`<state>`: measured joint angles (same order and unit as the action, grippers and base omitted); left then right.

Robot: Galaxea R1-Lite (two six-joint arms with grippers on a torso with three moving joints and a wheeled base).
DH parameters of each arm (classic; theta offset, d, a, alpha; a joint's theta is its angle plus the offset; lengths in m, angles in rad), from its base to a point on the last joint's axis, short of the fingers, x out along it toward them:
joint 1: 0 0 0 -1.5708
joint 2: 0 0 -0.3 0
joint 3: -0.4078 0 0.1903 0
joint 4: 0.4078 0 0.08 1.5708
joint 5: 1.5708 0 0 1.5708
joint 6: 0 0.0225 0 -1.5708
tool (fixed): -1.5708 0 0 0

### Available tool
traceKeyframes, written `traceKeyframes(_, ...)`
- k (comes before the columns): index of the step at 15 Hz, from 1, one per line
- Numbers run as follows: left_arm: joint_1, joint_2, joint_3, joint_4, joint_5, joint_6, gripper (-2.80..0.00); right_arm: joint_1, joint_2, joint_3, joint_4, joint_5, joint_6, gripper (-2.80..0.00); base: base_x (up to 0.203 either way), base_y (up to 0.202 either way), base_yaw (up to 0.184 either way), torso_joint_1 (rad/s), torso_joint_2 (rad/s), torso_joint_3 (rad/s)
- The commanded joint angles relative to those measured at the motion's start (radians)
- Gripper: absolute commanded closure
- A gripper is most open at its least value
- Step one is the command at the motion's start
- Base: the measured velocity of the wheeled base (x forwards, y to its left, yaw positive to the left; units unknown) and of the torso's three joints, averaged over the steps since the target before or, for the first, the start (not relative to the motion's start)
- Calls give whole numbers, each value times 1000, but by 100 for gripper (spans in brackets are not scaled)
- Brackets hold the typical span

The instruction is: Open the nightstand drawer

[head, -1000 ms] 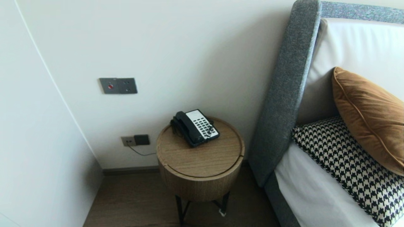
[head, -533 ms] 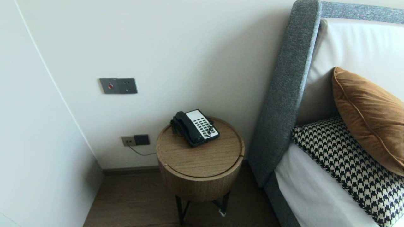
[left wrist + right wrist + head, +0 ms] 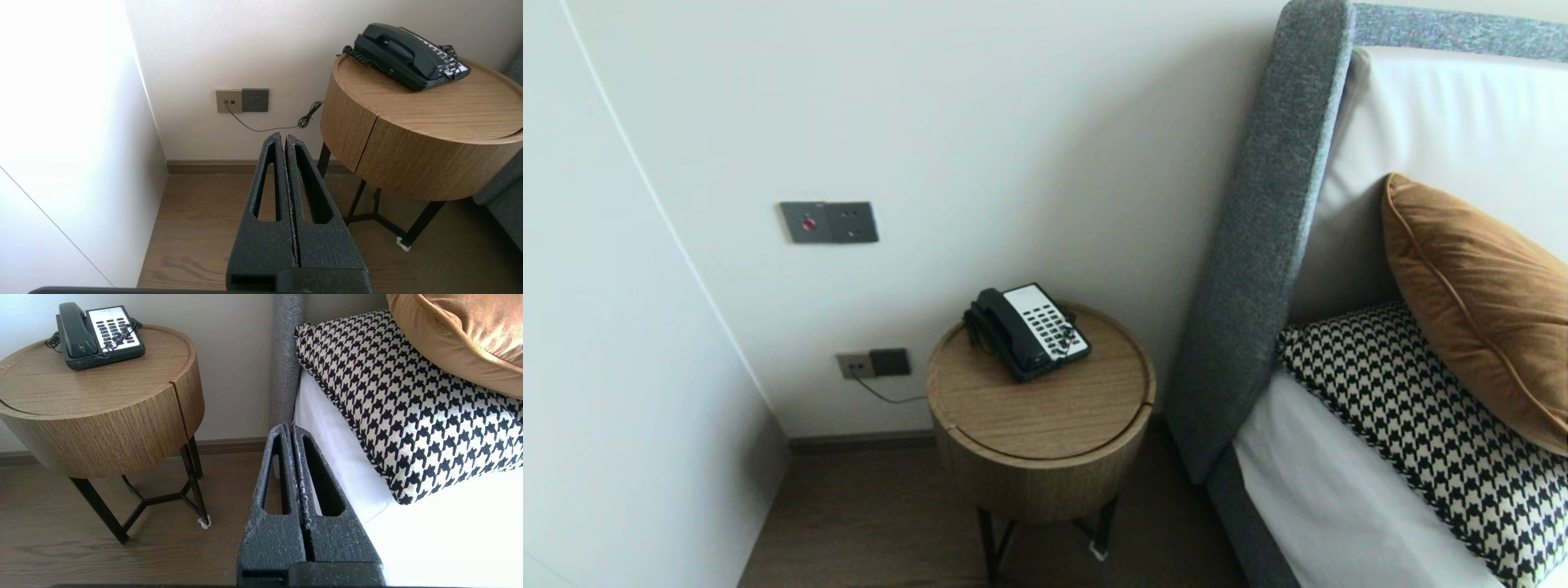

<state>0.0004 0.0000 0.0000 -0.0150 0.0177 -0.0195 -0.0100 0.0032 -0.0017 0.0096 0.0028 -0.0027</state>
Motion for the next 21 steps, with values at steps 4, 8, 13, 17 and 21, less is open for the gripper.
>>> traceKeyframes(4,1,0,0,0,1,0,0,-1,3,0,0,0,0,0,0,0,0,0,0,0)
traceKeyframes(8,0,0,0,0,1,0,0,-1,3,0,0,0,0,0,0,0,0,0,0,0)
traceKeyframes(13,1,0,0,0,1,0,0,-1,3,0,0,0,0,0,0,0,0,0,0,0)
traceKeyframes(17,1,0,0,-1,0,2,0,-1,3,0,0,0,0,0,0,0,0,0,0,0)
traceKeyframes(21,1,0,0,-2,-1,4,0,-1,3,0,0,0,0,0,0,0,0,0,0,0)
